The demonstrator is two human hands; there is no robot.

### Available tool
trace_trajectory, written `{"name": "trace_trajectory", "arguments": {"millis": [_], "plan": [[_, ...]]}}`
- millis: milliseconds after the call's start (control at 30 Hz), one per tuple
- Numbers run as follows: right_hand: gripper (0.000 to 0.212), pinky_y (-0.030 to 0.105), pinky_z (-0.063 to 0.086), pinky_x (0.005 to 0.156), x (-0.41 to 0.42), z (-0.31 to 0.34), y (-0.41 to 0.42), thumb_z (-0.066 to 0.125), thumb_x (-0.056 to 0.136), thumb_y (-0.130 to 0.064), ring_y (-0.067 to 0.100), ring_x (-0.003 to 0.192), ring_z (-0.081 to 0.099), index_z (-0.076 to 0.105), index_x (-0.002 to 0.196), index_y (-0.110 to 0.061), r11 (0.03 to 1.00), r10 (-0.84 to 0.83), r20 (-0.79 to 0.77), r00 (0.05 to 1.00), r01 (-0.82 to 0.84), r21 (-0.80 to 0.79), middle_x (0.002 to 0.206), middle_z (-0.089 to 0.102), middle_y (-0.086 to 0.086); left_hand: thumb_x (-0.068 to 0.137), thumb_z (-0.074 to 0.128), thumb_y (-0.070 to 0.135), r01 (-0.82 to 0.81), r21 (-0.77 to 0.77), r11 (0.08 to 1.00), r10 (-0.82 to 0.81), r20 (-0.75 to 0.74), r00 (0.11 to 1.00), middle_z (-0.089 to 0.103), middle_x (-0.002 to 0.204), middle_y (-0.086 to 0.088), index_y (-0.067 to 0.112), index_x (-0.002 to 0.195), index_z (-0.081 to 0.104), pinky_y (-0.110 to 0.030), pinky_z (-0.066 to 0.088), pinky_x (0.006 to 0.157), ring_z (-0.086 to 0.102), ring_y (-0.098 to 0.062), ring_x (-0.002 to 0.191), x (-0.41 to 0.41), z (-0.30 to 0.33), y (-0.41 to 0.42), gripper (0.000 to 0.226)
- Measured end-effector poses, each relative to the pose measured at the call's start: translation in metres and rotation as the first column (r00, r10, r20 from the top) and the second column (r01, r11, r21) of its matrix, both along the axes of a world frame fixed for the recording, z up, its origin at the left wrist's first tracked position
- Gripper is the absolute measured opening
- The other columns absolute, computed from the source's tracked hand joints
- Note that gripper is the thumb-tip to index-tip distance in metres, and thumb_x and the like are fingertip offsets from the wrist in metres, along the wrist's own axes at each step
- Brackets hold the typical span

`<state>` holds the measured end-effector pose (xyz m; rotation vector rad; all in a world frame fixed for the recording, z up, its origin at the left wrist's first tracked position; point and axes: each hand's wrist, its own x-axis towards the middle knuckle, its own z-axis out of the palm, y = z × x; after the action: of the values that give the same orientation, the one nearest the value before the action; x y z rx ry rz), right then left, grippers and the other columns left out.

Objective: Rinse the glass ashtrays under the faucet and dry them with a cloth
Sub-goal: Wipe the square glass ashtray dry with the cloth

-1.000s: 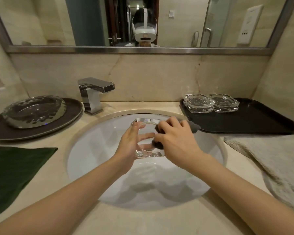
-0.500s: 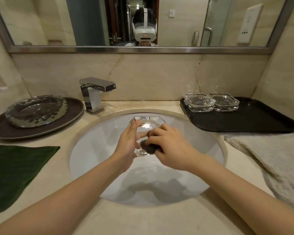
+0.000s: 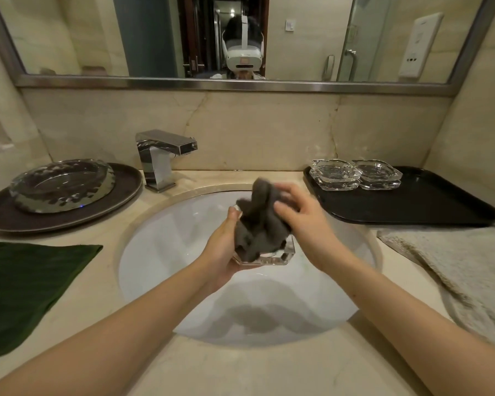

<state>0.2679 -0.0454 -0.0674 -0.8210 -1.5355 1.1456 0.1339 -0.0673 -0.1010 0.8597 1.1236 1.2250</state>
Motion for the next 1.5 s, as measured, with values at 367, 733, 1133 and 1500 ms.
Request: {"name": "trace_trajectory", "arguments": {"millis": [367,733,1133,1500], "plan": [[0.031,0.035,0.050,0.064,-0.011,-0.035,-0.009,0.042,0.081,-0.028,0.033,0.097,0.055,0.066,0.093,-0.011,0.564,-0.677,0.542,0.497,-0.124,0.817,0.118,0.058,0.012,0.100,0.026,0.046,-0.032,-0.002,0.999,0.032,0.058,0.998,0.073,0.080,0.000,0.022,0.111,0.061,-0.031,0.055,0.051,0.069,-0.015,0.064,-0.004,-0.002,0.000,0.044],[0.038,0.046,0.048,0.072,-0.015,-0.041,0.004,0.039,0.081,-0.027,0.041,0.100,0.053,0.072,0.096,-0.021,0.662,-0.482,0.609,0.630,-0.194,0.724,0.115,0.058,0.012,0.101,0.022,0.046,-0.069,0.062,0.996,0.072,-0.046,0.996,0.067,0.080,-0.002,0.022,0.112,0.060,-0.022,0.045,0.046,0.062,-0.013,0.060,-0.006,0.004,0.002,0.047],[0.023,0.030,0.029,0.053,-0.006,-0.024,0.007,0.040,0.073,-0.015,0.027,0.063,0.052,0.062,0.078,-0.014,0.345,-0.875,0.373,0.307,-0.144,0.928,0.069,0.055,0.004,0.100,0.025,0.048,0.048,0.055,0.997,-0.046,-0.025,0.999,0.071,0.102,-0.008,0.024,0.120,0.054,-0.047,0.057,0.076,0.071,-0.029,0.083,0.002,0.006,-0.002,0.043],[0.025,0.033,0.038,0.055,-0.007,-0.020,0.015,0.049,0.078,-0.031,0.027,0.067,0.051,0.067,0.091,-0.021,0.314,-0.860,0.277,0.429,0.016,0.949,0.075,0.056,0.006,0.100,0.025,0.047,0.176,0.105,0.979,-0.167,-0.094,0.981,0.068,0.114,-0.005,0.027,0.126,0.050,-0.038,0.059,0.070,0.068,-0.031,0.098,0.003,0.007,-0.004,0.041]]}}
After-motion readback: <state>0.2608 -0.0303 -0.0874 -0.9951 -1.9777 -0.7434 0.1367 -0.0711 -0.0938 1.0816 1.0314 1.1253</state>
